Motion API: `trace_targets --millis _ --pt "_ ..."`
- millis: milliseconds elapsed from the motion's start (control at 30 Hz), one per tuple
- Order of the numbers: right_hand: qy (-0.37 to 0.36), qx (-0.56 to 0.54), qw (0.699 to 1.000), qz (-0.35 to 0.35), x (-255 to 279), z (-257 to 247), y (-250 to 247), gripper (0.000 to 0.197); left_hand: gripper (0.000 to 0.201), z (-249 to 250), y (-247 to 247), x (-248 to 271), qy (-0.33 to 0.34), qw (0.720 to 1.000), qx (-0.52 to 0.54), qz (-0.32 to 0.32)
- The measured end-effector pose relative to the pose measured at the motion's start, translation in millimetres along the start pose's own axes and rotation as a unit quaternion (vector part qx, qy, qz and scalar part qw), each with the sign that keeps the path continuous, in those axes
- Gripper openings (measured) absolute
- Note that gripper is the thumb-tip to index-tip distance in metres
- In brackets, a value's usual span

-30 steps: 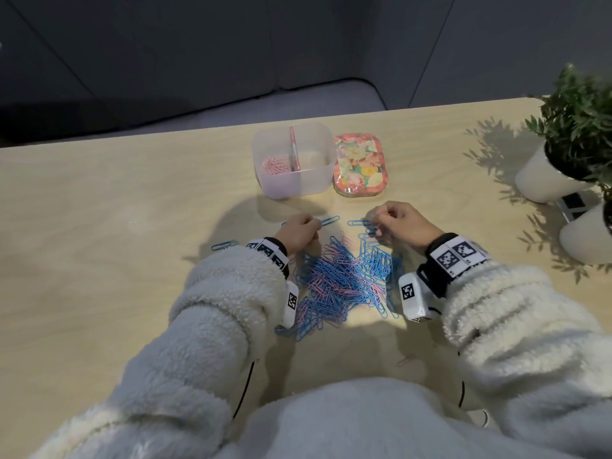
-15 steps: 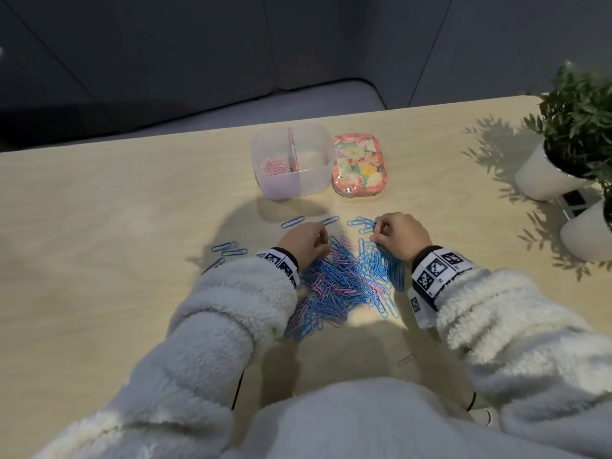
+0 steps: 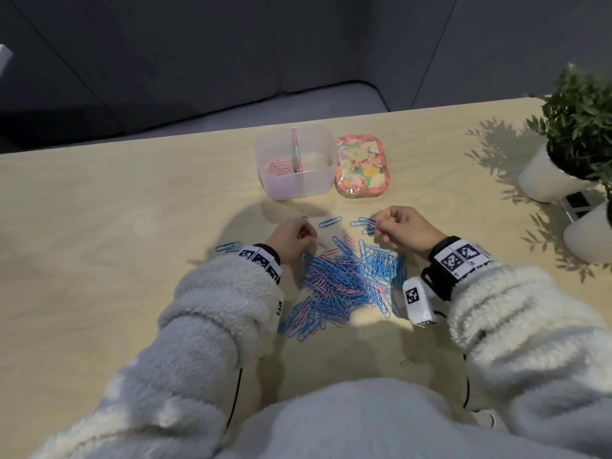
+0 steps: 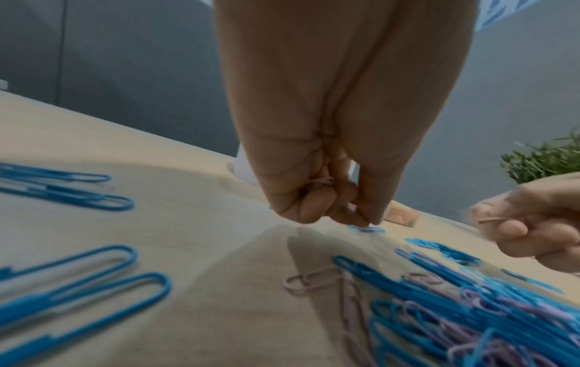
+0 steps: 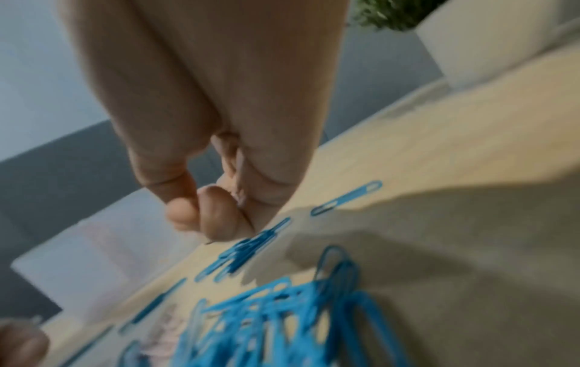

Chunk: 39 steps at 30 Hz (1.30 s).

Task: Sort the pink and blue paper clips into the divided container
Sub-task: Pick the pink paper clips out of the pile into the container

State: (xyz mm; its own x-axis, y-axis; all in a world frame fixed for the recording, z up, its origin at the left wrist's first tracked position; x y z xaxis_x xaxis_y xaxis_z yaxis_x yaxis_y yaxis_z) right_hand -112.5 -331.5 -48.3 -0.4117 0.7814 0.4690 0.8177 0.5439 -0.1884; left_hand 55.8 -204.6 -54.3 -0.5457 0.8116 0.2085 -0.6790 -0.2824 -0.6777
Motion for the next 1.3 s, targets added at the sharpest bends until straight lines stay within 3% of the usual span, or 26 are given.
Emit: trace_targets --millis 67,200,267,333,400,500,533,600,800,933,1000,1133,1200,1300 --pt "0.056 -0.083 0.995 -0.016 -2.0 1.7 6.7 0.023 0.01 -0.7 0.0 -1.8 -0.013 1.0 0.02 0.007" --pt "0.124 -0.096 0.987 -0.019 -9.2 6.8 20.4 0.027 0.008 2.2 2.8 -3.5 -0.004 1.0 0.009 0.025" --pt "0.088 -0.035 0.995 -0.029 -12.8 7.6 26.6 0.019 0.02 8.0 8.1 -2.6 0.025 0.999 -0.032 0.018" --pt "-0.032 0.102 0.993 -0.043 -14.0 2.5 32.6 0.006 0.034 13.6 14.0 -1.6 0.058 0.993 -0.104 0.009" --pt "-0.172 0.262 0.947 -0.07 -9.0 -5.8 40.3 0.016 0.048 16.0 17.1 -1.9 0.076 0.984 -0.162 0.02" --pt "-0.3 0.493 0.815 -0.063 -4.7 -12.3 45.3 0.038 0.048 18.5 21.2 -0.2 0.079 0.977 -0.193 0.034" --pt "-0.321 0.526 0.785 -0.056 -3.8 -13.7 45.7 0.04 0.043 19.9 22.4 0.5 0.082 0.976 -0.197 0.037" --pt "-0.341 0.539 0.769 -0.052 -2.4 -13.5 46.6 0.035 0.031 24.8 23.5 1.9 0.094 0.973 -0.208 0.04" --pt "-0.348 0.544 0.761 -0.057 2.3 -10.4 48.2 0.014 0.022 32.1 28.0 0.1 0.162 0.948 -0.274 0.0" --pt "-0.32 0.548 0.767 -0.096 -2.9 -1.4 51.2 0.012 0.022 27.7 24.3 0.8 0.175 0.929 -0.325 -0.013" --pt "-0.29 0.525 0.792 -0.12 -5.1 -0.7 53.1 0.014 0.023 25.9 20.5 1.1 0.177 0.922 -0.345 -0.015" --pt "-0.259 0.39 0.877 -0.103 -11.3 -43.0 62.3 0.029 0.024 23.4 18.0 6.8 0.207 0.898 -0.387 -0.021" --pt "-0.258 0.358 0.894 -0.081 -20.8 -73.5 72.2 0.032 0.024 18.3 16.0 10.1 0.214 0.895 -0.391 -0.011" --pt "-0.267 0.333 0.903 -0.044 -35.0 -113.4 92.9 0.033 0.021 11.2 9.7 11.9 0.192 0.915 -0.355 0.001"
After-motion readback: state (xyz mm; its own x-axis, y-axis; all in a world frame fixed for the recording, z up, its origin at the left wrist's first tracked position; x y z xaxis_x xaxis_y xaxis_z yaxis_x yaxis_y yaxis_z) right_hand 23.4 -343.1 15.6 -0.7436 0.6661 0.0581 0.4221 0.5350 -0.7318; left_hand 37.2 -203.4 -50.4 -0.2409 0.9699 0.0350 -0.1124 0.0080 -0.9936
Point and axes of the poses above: each hand's wrist, its own x-axis away from the middle knuckle, its own y-axis out of the palm, z = x × y, the point moved 6 cm from there along -x, towards the middle knuckle, and after that the axes turned 15 degrees about z, right-handed, at the moved point
